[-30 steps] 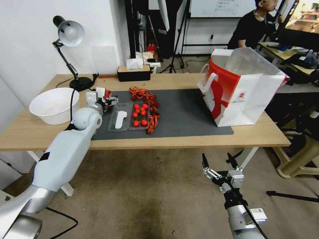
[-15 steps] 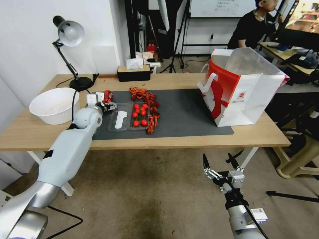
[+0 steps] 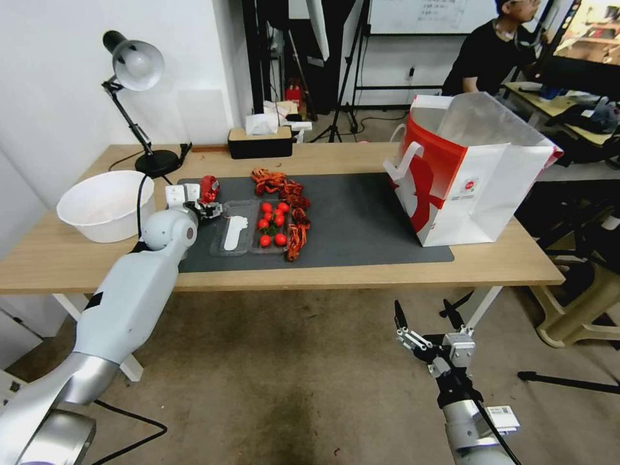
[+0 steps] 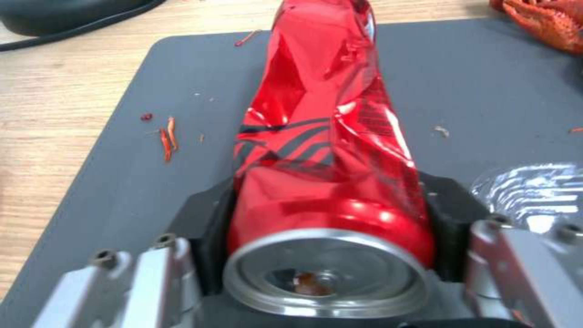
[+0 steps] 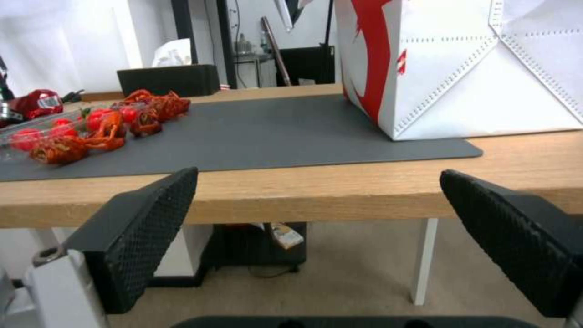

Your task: Pick up the trash from the table and place it into the takeout bag.

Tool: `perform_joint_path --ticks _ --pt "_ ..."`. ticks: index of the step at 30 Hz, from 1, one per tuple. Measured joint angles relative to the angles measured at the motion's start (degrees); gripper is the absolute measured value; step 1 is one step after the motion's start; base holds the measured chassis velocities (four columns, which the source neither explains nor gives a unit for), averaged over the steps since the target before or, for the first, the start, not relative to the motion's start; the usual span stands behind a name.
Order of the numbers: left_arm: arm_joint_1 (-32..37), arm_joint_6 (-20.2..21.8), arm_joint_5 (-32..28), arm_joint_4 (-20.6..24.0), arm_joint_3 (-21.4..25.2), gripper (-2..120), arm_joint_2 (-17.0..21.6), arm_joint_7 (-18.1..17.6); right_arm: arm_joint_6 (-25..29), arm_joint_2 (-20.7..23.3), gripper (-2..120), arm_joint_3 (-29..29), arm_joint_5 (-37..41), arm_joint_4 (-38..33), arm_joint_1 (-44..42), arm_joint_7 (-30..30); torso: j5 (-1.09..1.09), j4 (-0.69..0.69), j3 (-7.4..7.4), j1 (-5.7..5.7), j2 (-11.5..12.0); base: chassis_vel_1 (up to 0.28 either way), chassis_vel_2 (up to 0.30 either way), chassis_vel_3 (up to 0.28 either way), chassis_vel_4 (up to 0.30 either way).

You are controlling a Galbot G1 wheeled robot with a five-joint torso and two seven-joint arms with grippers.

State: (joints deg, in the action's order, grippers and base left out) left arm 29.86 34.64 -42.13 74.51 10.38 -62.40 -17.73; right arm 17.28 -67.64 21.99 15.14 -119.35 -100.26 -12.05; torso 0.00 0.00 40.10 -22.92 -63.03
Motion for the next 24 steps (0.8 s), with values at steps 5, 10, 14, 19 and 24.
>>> perform_joint_path --ticks 5,10,14,19,24 --pt "0.0 -0.3 -0.8 0.0 0.1 55 0.0 -0.1 0.0 0.0 100 -0.1 -0.1 0.0 0.0 0.0 0.00 0.00 0.00 0.00 0.0 0.000 0.000 0.000 0.000" --pt "0.0 -1.2 -1.3 0.1 0.1 55 -0.1 -0.1 0.0 -0.1 100 -0.1 -0.2 -0.1 0.0 0.0 0.00 0.00 0.00 0.00 0.0 0.000 0.000 0.000 0.000" --pt "0.0 -3.3 -2.4 0.7 0.1 55 -0.1 0.6 0.0 -0.2 100 -0.1 -0.3 -0.2 -0.1 0.0 0.00 -0.01 0.00 0.00 0.0 0.000 0.000 0.000 0.000" --pt "0.0 -7.0 -5.8 5.3 0.2 55 0.4 5.0 0.0 -0.2 100 -0.1 -0.7 -0.5 -0.3 0.0 0.01 0.00 0.00 0.00 0.0 0.000 0.000 0.000 0.000" --pt "-0.4 -7.7 -6.7 7.9 0.1 55 0.7 6.7 0.0 -0.3 100 -0.1 -1.1 -0.6 -0.3 0.0 0.00 -0.01 0.00 0.00 0.0 0.000 0.000 0.000 0.000"
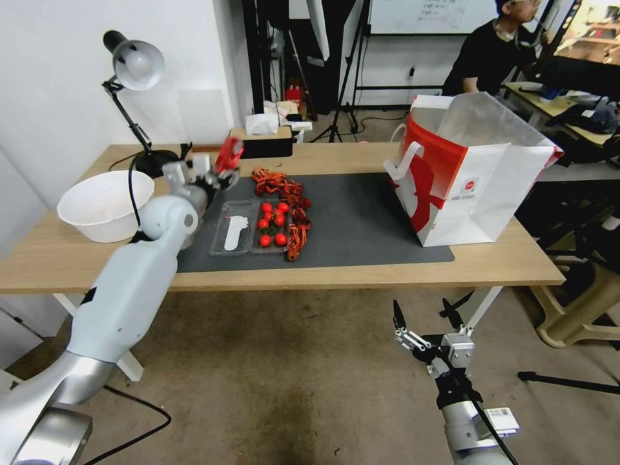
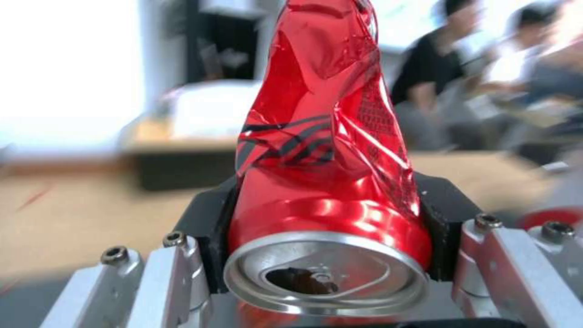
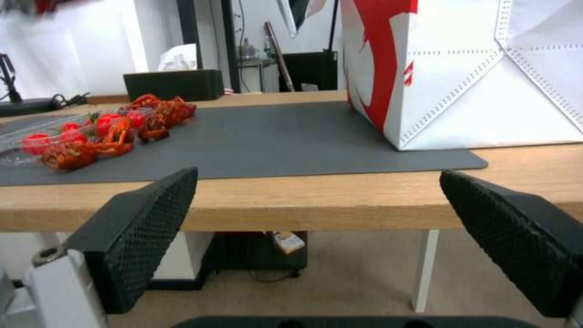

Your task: Pick up the trash from the table and place it into the takeout bag.

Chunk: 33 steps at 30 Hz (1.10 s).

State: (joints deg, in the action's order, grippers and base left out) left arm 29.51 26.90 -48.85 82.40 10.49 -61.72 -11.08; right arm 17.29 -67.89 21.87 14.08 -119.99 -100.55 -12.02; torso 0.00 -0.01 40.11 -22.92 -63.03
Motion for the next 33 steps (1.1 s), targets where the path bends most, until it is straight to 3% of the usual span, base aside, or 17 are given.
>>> perform_joint_path --ticks 5,8,9,14,18,19,22,26,33 --pt "-0.5 -0.4 -0.9 1.8 -0.3 55 0.1 1.3 0.0 0.0 100 0.0 -0.2 -0.1 0.0 0.0 0.00 0.00 0.00 0.00 0.0 0.000 0.000 0.000 0.000" --pt "-3.8 -0.9 -4.2 5.7 -2.2 55 -0.2 5.5 0.0 -0.3 100 0.0 -0.5 -0.2 -0.1 0.0 0.00 0.00 0.00 0.00 0.0 0.000 0.000 0.000 0.000" --pt "-5.9 -1.0 -5.3 6.4 -3.3 55 -0.8 8.3 0.0 -0.4 100 0.0 -0.6 -0.2 -0.1 0.0 0.02 0.02 0.00 0.00 0.0 0.000 0.000 0.000 0.000" --pt "-11.7 -1.1 -8.6 5.8 -7.9 55 -2.9 13.0 -0.1 -0.6 100 0.3 -0.7 -0.7 -0.5 0.0 0.01 -0.01 0.00 0.00 0.0 0.000 0.000 0.000 0.000" --pt "-20.0 -1.5 -11.7 2.5 -18.2 55 -9.4 15.9 0.0 -1.3 100 1.0 -1.3 -1.1 -1.6 0.0 0.02 0.02 0.00 0.00 0.0 0.000 0.000 0.000 0.000" --pt "-20.0 -1.5 -11.7 2.5 -18.2 55 -9.4 15.9 0.0 -1.3 100 1.0 -1.3 -1.1 -1.6 0.0 0.02 0.02 0.00 0.00 0.0 0.000 0.000 0.000 0.000" --pt "-24.8 -0.3 -18.6 -2.6 -21.7 55 -14.7 19.7 0.2 -2.2 100 1.0 -2.3 -1.2 -2.0 -0.1 0.02 0.02 0.00 -0.01 0.0 0.000 0.000 0.000 0.000" --pt "-27.4 3.1 -23.3 -5.8 -23.3 55 -17.5 20.3 0.3 -2.7 100 1.0 -2.8 -1.3 -2.5 0.0 0.00 0.00 0.00 0.00 0.0 0.000 0.000 0.000 0.000" --pt "-32.5 8.0 -24.7 -11.3 -25.4 55 -22.0 20.0 1.1 -3.4 100 1.1 -3.3 -1.3 -3.2 0.0 0.01 0.00 0.00 0.00 0.0 0.000 0.000 0.000 0.000"
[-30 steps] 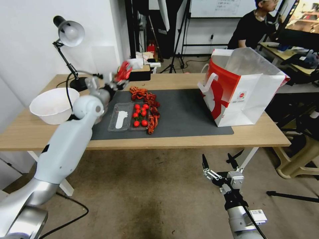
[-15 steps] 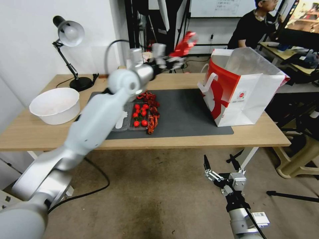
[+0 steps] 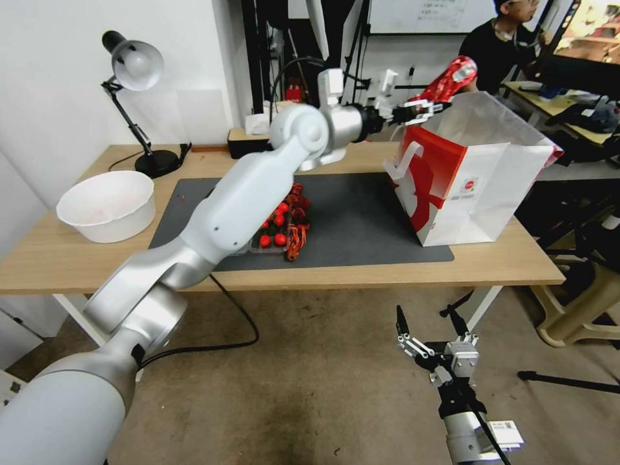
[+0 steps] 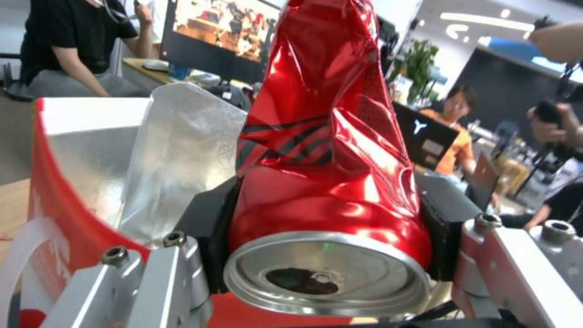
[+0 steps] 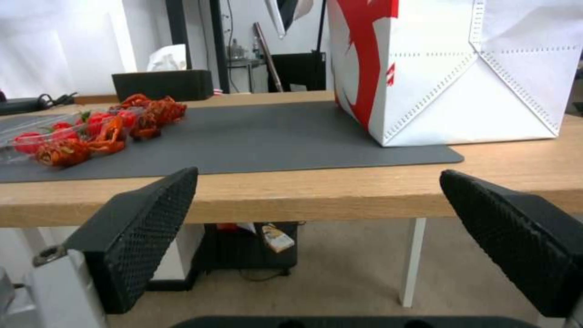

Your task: Pick up the trash from the table and place it into the takeout bag.

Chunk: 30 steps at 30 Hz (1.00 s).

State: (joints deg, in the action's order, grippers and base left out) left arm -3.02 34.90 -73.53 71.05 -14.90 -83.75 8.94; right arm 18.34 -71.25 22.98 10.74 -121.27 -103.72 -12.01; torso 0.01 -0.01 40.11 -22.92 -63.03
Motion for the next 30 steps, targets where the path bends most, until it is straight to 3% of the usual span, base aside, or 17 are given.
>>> perform_joint_path --ticks 9,15,22,26,30 --pt "-2.7 0.6 6.3 -3.9 -4.2 55 -3.9 -0.9 0.8 -0.3 100 0.2 -0.2 0.0 -0.5 0.1 0.00 0.01 0.00 0.00 0.0 0.000 0.000 0.000 0.000" --pt "-2.9 0.3 7.6 -4.5 -4.8 57 -4.5 -2.0 1.2 -0.3 100 0.6 -0.2 0.0 -0.9 0.1 -0.01 0.00 0.00 0.01 0.0 0.000 0.000 0.000 0.000" --pt "-3.1 -0.8 7.6 -4.4 -5.0 87 -4.2 -3.3 1.5 -0.1 100 0.7 -0.1 0.0 -1.1 0.3 -0.01 0.00 0.00 0.01 0.0 0.000 0.000 0.000 0.000" --pt "-2.8 -0.8 7.5 -3.7 -4.5 98 -3.8 -4.6 1.5 -0.1 100 0.5 -0.1 0.0 -1.1 0.3 -0.01 0.01 0.00 0.01 0.0 0.000 0.000 0.000 0.000" --pt "-1.9 -0.9 7.1 -1.6 -3.6 100 -2.4 -6.1 1.5 -0.2 100 0.3 -0.1 0.0 -0.9 0.4 -0.01 0.01 0.00 0.01 0.0 0.000 0.000 0.000 0.000"
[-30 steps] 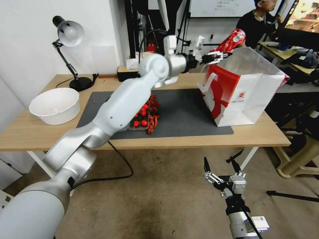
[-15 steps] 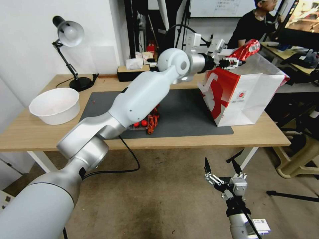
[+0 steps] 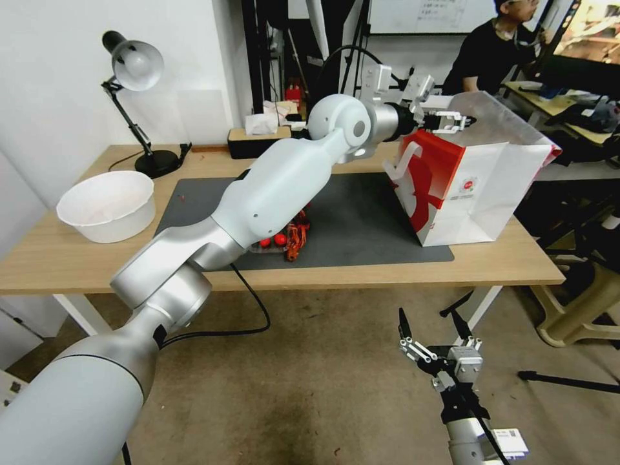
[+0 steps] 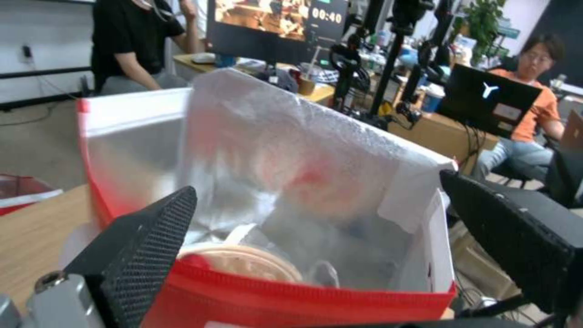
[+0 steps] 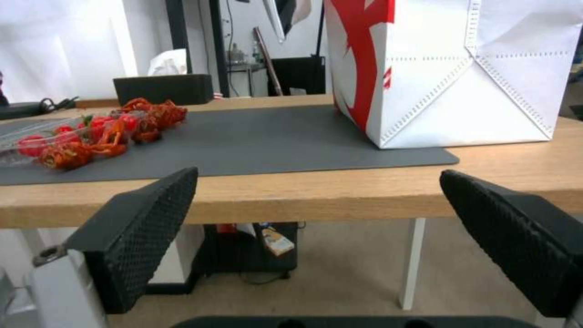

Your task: Pick up the trash from the table and place it into the takeout bag.

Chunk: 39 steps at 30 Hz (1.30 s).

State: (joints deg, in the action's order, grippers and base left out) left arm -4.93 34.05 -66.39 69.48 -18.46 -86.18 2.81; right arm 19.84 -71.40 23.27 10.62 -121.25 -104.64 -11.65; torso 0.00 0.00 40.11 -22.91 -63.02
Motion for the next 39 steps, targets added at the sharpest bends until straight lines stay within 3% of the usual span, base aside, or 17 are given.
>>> perform_joint_path --ticks 7,10,12,14,15,18,21,22,24,26,27,30,32,34,39 --pt "3.8 0.2 0.4 5.7 2.2 100 4.0 -1.3 -0.1 0.1 100 -0.1 0.0 0.0 0.1 0.0 -0.01 0.00 0.00 -0.01 0.0 0.000 0.000 0.000 0.000" --pt "8.7 0.1 2.6 11.8 5.3 100 7.8 -1.2 -0.1 0.2 100 -0.1 0.0 -0.1 0.1 0.0 -0.02 -0.01 -0.01 0.00 0.0 0.000 0.000 0.000 0.000" --pt "9.9 -0.2 3.4 13.1 6.1 100 8.7 -0.9 -0.1 0.2 100 -0.2 0.0 -0.1 0.1 0.0 -0.02 0.00 -0.01 0.00 0.0 0.000 0.000 0.000 0.000" --pt "14.6 -1.9 7.6 17.1 8.2 100 12.1 -0.6 -0.1 0.2 100 -0.2 0.0 0.0 0.2 0.0 -0.01 0.00 -0.01 0.00 0.0 0.000 0.000 0.000 0.000" --pt "14.6 -1.9 7.6 17.1 8.2 100 12.1 -0.6 -0.1 0.2 100 -0.2 0.0 0.0 0.2 0.0 -0.01 0.00 -0.01 0.00 0.0 0.000 0.000 0.000 0.000" --pt "20.7 -8.2 17.1 21.3 9.8 100 16.6 -0.4 0.1 0.5 100 -0.2 0.0 0.1 0.1 0.0 -0.02 -0.01 0.00 0.00 0.0 0.000 0.000 0.000 0.000" --pt "24.1 -10.4 21.1 24.0 11.2 100 18.7 -0.2 0.3 0.7 100 -0.2 0.0 0.1 0.1 0.0 -0.03 -0.02 0.00 0.00 0.0 0.000 0.000 0.000 0.000" --pt "28.2 -12.1 24.9 27.3 13.1 100 20.8 -0.3 0.5 0.8 100 -0.2 0.0 0.1 0.1 0.1 -0.01 0.00 -0.01 0.00 0.0 0.000 0.000 0.000 0.000" --pt "30.3 -13.1 27.0 28.9 14.2 100 21.7 -0.5 0.7 0.8 100 -0.2 0.0 0.0 0.1 0.1 0.00 0.01 -0.01 0.00 0.0 0.000 0.000 0.000 0.000" --pt "38.1 -16.1 34.3 32.8 18.6 100 24.4 -1.5 1.0 1.0 100 -0.2 0.0 -0.1 -0.1 0.3 -0.02 -0.02 -0.01 0.00 0.0 0.000 0.000 0.000 0.000" --pt "38.1 -16.1 34.3 32.8 18.6 100 24.4 -1.5 1.0 1.0 100 -0.2 0.0 -0.1 -0.1 0.3 -0.02 -0.02 -0.01 0.00 0.0 0.000 0.000 0.000 0.000" --pt "47.3 -19.3 39.8 37.3 24.3 100 27.8 -3.2 1.4 1.3 100 -0.2 0.4 -0.4 -0.3 0.6 0.00 -0.01 -0.02 0.00 0.0 0.000 0.000 0.000 0.000" --pt "47.7 -19.6 39.9 37.5 24.5 100 28.0 -3.3 1.4 1.4 100 -0.2 0.4 -0.4 -0.3 0.6 0.01 -0.01 -0.02 0.00 0.0 0.000 0.000 0.000 0.000" --pt "54.1 -21.8 41.8 39.6 28.5 100 30.4 -5.0 1.6 1.8 100 -0.1 0.9 -0.6 0.0 0.7 0.00 0.01 -0.02 0.00 0.0 0.000 0.000 0.000 0.000" --pt "62.2 -23.0 44.4 41.8 33.9 100 30.4 -6.5 1.5 2.1 100 -0.1 1.2 -1.0 0.2 0.7 -0.03 -0.01 -0.01 -0.01 0.0 0.000 0.000 0.000 0.000"
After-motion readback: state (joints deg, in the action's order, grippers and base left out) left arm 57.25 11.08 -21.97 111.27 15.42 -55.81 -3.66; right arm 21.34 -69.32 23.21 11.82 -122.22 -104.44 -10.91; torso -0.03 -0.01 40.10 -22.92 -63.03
